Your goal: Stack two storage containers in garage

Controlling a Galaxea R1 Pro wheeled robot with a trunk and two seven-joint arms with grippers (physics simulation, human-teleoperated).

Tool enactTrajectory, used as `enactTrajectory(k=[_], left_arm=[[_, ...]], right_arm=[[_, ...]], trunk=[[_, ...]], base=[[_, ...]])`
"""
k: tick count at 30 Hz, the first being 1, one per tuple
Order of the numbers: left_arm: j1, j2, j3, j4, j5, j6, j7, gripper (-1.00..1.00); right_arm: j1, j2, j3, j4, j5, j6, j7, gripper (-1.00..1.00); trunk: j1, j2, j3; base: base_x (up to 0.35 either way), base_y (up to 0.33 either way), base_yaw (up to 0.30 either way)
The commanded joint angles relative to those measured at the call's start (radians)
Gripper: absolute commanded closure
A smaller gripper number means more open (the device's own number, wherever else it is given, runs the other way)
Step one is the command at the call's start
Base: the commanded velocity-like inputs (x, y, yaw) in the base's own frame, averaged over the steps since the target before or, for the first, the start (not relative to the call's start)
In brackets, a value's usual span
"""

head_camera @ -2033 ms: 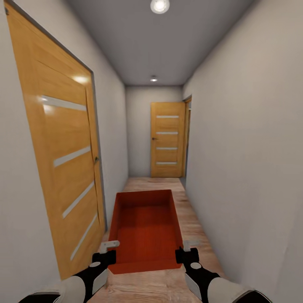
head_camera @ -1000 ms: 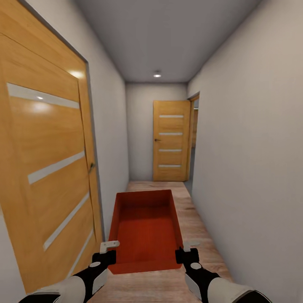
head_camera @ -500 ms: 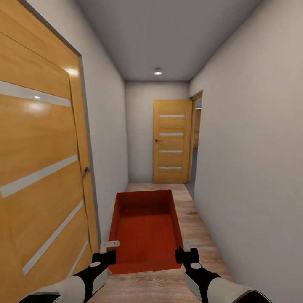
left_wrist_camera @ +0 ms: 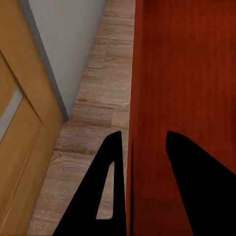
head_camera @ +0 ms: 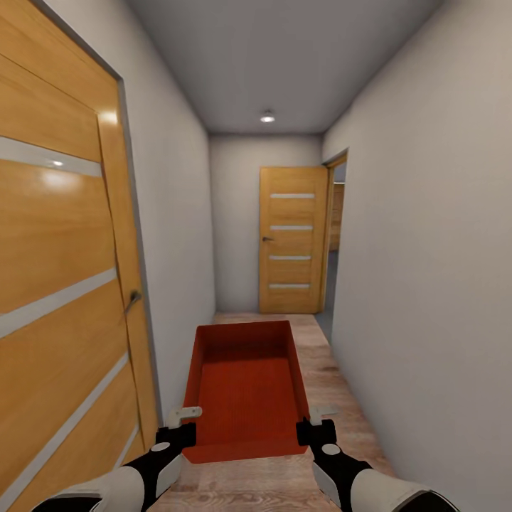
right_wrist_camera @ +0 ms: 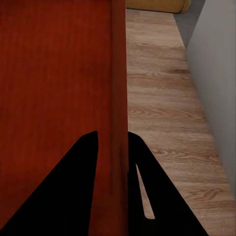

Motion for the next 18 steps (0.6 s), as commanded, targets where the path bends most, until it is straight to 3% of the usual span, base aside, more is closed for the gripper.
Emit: enactTrajectory(k=[1,18], left_arm=[[-0.001,0.0,0.011,0.001,0.019,-0.007,-0.001,1.0],[-0.001,0.0,0.011,0.001,0.019,-0.008,-0.001,1.0]], right_arm=[[-0.001,0.006,-0.052,-0.004,0.005,0.0,0.011,1.0],[-0.001,0.006,-0.052,-0.004,0.005,0.002,0.01,1.0]], trunk=[[0.001,-0.001,-0.002],[0.001,-0.001,-0.002]], base=[[0.325,0.0,0.0],[0.325,0.0,0.0]])
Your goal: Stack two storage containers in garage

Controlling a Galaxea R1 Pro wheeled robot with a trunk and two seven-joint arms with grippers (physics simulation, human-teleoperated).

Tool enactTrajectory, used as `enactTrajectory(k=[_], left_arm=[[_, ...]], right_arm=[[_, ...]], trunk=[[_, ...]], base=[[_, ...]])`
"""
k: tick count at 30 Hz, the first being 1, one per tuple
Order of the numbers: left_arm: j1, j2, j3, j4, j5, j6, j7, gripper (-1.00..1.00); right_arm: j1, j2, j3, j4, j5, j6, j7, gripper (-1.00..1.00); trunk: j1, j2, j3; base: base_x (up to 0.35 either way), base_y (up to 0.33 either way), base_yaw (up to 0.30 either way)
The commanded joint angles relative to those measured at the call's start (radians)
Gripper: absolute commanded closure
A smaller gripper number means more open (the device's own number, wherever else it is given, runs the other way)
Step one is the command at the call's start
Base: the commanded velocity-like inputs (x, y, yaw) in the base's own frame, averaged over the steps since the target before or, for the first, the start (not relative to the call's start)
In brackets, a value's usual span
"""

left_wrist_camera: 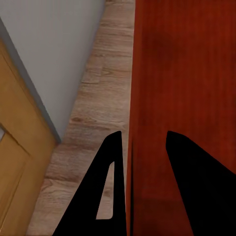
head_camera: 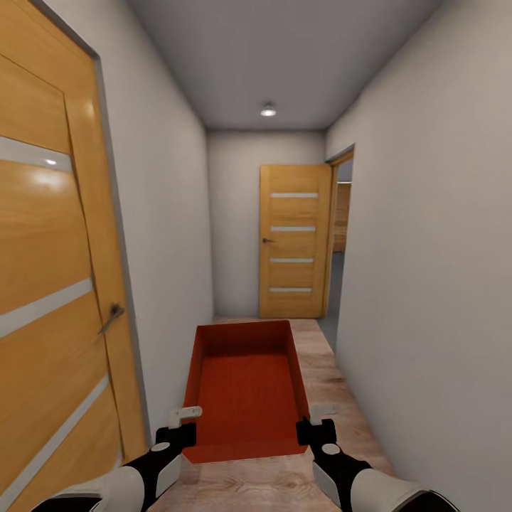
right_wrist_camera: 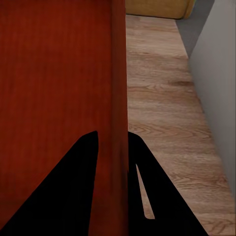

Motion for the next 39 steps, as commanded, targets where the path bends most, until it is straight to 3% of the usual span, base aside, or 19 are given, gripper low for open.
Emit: enactTrajectory(k=[1,30,39], left_arm=[[-0.001,0.0,0.009,0.001,0.019,-0.007,-0.001,1.0],[-0.001,0.0,0.009,0.001,0.019,-0.007,-0.001,1.0],[-0.001,0.0,0.009,0.001,0.019,-0.007,-0.001,1.0]], right_arm=[[-0.002,0.006,-0.053,-0.001,0.005,0.0,0.011,1.0],[-0.002,0.006,-0.053,-0.001,0.005,0.0,0.011,1.0],[-0.002,0.006,-0.053,-0.001,0.005,0.0,0.011,1.0]], trunk=[[0.001,-0.001,-0.002],[0.001,-0.001,-0.002],[0.001,-0.001,-0.002]], base=[[0.325,0.0,0.0],[0.325,-0.002,0.0],[0.262,-0.195,0.0]])
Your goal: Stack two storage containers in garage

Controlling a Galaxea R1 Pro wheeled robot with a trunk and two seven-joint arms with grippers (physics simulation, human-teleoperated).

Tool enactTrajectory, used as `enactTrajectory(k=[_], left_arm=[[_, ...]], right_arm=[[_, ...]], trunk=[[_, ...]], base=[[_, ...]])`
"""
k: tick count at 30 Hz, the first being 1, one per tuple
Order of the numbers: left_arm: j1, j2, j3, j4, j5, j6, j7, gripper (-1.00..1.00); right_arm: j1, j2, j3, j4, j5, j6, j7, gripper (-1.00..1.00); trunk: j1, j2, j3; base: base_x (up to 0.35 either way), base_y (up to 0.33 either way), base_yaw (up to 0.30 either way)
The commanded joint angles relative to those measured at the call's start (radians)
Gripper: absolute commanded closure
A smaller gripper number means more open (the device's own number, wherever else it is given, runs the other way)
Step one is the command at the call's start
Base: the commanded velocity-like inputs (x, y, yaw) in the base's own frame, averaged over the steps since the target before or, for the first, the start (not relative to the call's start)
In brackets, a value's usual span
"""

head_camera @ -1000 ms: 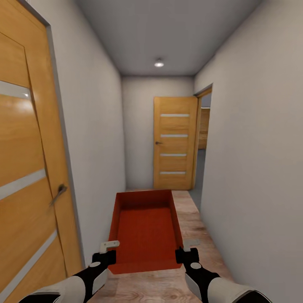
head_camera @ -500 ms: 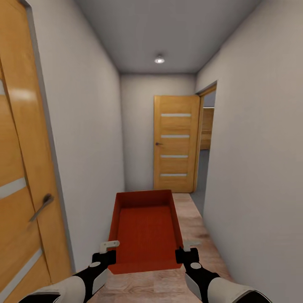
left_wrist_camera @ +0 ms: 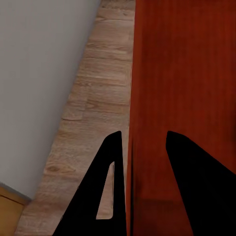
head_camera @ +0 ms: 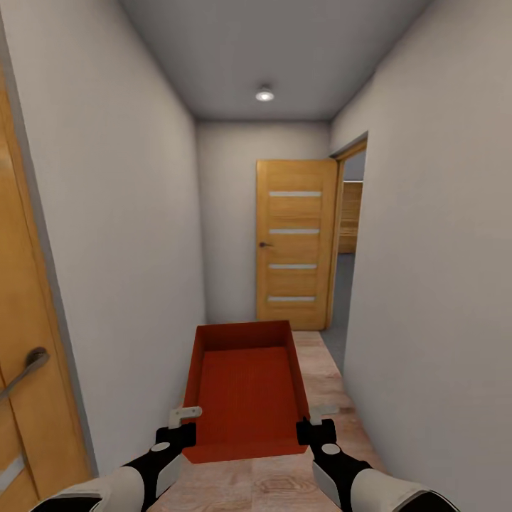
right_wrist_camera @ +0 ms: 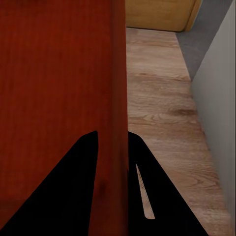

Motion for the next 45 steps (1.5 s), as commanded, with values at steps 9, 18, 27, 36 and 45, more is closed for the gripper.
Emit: enactTrajectory(k=[9,18,27,36,45], left_arm=[[-0.001,0.0,0.009,0.001,0.019,-0.008,-0.001,1.0],[-0.001,0.0,0.009,0.001,0.019,-0.009,-0.001,1.0],[-0.001,0.0,0.009,0.001,0.019,-0.01,-0.001,1.0],[-0.001,0.0,0.009,0.001,0.019,-0.01,-0.001,1.0],[-0.001,0.0,0.009,0.001,0.019,-0.01,-0.001,1.0]], right_arm=[[-0.001,0.006,-0.053,-0.002,0.005,0.0,0.012,1.0],[-0.001,0.006,-0.053,-0.002,0.005,0.0,0.012,1.0],[-0.001,0.006,-0.053,-0.002,0.005,0.0,0.012,1.0],[-0.001,0.006,-0.053,-0.002,0.005,0.0,0.012,1.0],[-0.001,0.006,-0.053,-0.002,0.005,0.0,0.012,1.0]], trunk=[[0.001,-0.001,-0.002],[0.001,-0.001,-0.002],[0.001,-0.001,-0.002],[0.001,-0.001,-0.002],[0.001,-0.001,-0.002]], base=[[0.307,-0.055,0.0],[0.322,0.0,0.0],[0.322,0.0,0.0],[0.322,0.0,0.0],[0.322,0.0,0.0]])
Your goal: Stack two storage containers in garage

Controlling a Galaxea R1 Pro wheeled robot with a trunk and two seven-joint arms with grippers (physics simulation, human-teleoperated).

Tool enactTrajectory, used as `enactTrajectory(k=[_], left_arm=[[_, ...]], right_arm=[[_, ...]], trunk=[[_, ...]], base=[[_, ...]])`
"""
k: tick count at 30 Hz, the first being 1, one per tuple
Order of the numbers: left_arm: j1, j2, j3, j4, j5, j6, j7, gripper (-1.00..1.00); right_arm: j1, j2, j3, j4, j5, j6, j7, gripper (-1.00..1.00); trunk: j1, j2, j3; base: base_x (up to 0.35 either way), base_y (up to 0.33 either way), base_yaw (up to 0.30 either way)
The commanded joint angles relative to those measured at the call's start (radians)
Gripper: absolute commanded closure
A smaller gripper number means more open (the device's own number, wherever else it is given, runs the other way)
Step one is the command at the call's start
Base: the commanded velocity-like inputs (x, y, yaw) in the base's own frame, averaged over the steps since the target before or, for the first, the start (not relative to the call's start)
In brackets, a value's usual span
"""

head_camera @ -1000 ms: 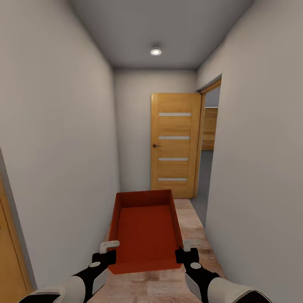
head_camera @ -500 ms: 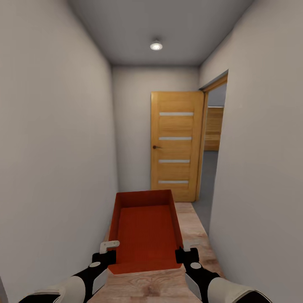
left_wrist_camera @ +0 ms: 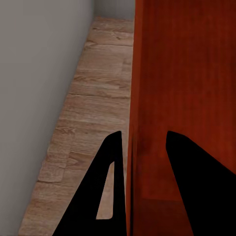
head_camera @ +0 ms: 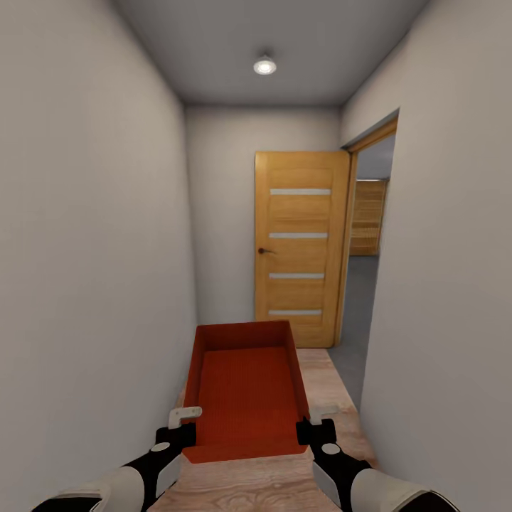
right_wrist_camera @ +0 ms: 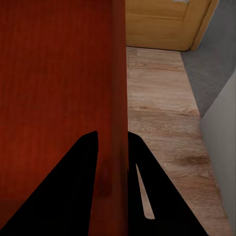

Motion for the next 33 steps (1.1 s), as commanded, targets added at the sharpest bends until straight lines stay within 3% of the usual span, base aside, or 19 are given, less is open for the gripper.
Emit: enactTrajectory(k=[1,33], left_arm=[[-0.001,0.0,0.009,0.0,0.019,-0.007,-0.001,1.0],[-0.001,0.0,0.009,0.0,0.019,-0.007,-0.001,1.0]], right_arm=[[-0.001,0.007,-0.052,0.0,0.002,0.0,0.011,1.0],[-0.001,0.007,-0.052,0.0,0.002,0.0,0.011,1.0]], trunk=[[0.001,-0.001,-0.002],[0.001,-0.001,-0.002]], base=[[0.322,0.0,0.0],[0.322,0.0,0.0]])
